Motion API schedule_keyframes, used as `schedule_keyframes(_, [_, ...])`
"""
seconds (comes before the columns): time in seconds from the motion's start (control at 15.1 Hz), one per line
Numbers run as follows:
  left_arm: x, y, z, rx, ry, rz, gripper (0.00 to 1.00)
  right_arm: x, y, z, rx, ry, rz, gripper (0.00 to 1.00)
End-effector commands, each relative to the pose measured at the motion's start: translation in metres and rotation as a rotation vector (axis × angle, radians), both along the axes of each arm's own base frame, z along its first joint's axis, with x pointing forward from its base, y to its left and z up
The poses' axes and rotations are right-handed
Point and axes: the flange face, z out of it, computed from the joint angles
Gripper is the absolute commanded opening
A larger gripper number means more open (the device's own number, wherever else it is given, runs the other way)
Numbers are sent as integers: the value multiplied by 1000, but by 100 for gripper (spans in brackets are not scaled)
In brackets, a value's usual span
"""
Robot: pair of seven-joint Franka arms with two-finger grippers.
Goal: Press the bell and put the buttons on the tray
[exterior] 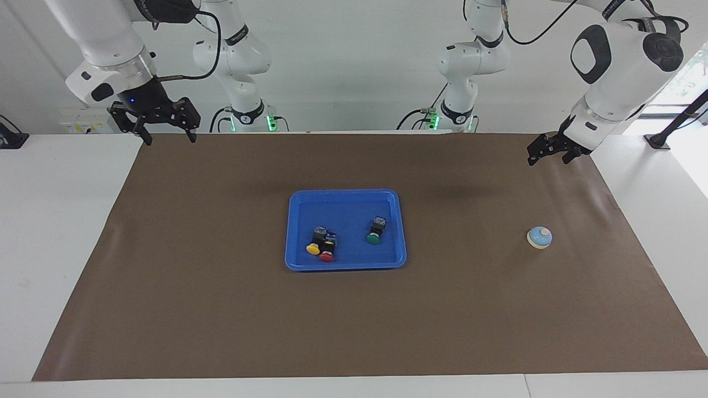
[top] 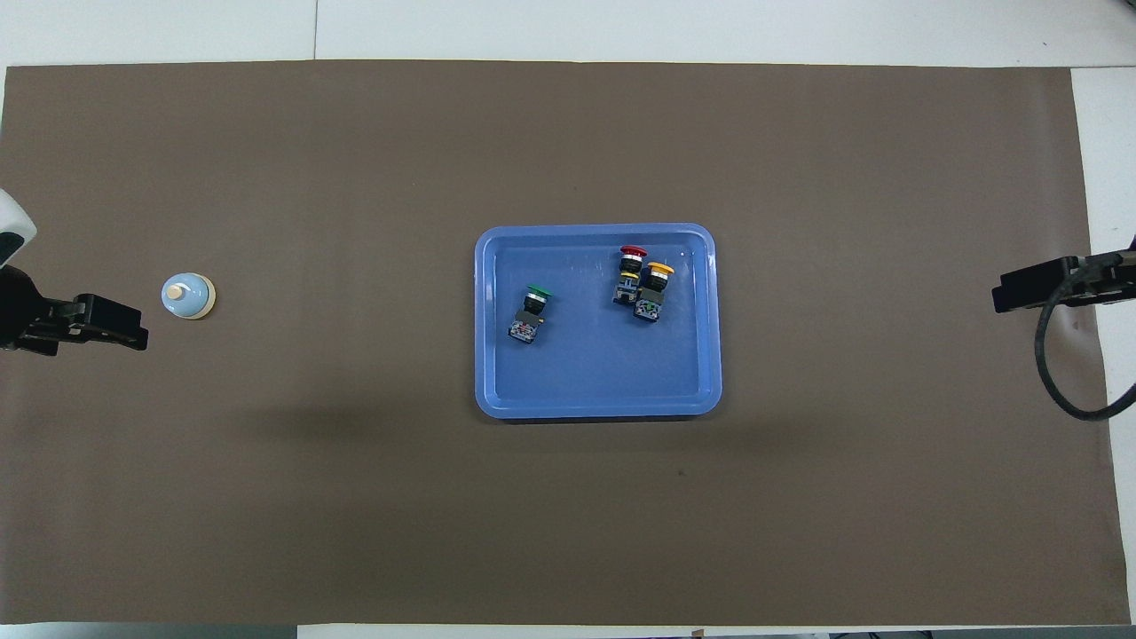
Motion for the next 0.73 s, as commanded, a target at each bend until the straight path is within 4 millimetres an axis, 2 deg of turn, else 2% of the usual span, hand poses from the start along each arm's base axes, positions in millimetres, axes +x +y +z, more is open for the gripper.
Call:
schedule_keyframes(0.0, [8,-5,7,0,11,-13,100,-3,-3,0,-3,9,14,100])
schedule_keyframes(0.2, [28,-20,6,-1,24,-42,100,-3,-3,0,-3,9,14,100])
schedule_keyframes(0.33, [36,-20,8,-1,11,-40,100,-3,-3,0,-4,9,12,100])
schedule_keyframes(0.66, [33,-22,17,0,-9,-43,100,-3,-3,0,-4,9,12,100])
